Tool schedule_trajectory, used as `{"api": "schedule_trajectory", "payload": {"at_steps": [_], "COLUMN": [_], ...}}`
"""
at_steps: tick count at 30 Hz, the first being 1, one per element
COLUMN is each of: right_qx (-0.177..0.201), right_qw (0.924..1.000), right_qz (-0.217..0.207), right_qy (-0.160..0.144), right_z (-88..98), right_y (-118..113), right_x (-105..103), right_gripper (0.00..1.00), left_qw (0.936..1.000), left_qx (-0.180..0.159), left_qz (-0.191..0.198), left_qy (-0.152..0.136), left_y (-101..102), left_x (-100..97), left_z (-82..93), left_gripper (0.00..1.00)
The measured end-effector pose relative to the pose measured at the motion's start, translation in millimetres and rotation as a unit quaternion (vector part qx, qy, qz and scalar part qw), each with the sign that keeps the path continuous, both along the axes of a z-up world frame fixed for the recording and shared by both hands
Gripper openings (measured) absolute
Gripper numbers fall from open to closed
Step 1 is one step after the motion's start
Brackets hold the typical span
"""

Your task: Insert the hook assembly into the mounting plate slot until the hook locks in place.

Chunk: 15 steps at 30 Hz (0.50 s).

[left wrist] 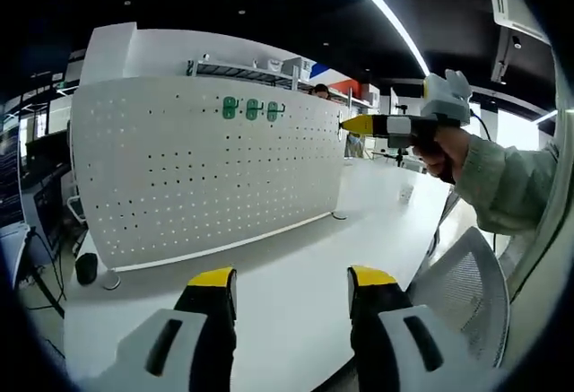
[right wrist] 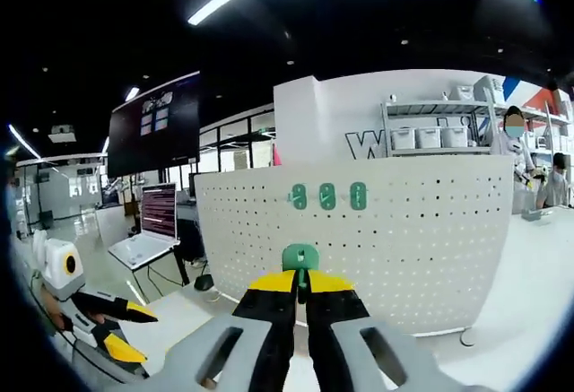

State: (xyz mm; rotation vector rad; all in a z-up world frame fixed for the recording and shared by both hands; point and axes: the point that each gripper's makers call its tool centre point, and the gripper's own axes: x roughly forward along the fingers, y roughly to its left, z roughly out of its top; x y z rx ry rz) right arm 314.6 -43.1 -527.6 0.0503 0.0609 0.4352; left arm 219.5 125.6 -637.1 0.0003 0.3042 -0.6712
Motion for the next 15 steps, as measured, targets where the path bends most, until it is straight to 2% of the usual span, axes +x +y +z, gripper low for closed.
{"api": "schedule_trajectory", "payload": {"at_steps": [8,15], "right_qx": [0.0,0.0], "right_qw": [0.9996,0.9993], "right_qz": [-0.027,-0.037], "right_qy": [-0.013,-0.01], "right_z": [6.2,0.9], "right_y": [-16,-18], "right_x": [21,36], "right_gripper": [0.0,0.0], "left_qw": [0.9999,0.9997], "left_qx": [0.002,0.001], "left_qz": [0.009,0.014], "left_qy": [0.009,0.019], "left_y": [6,9], "left_x": [1.5,3.5], "left_z": [-7.2,-14.0], "left_gripper": [0.51,0.51]}}
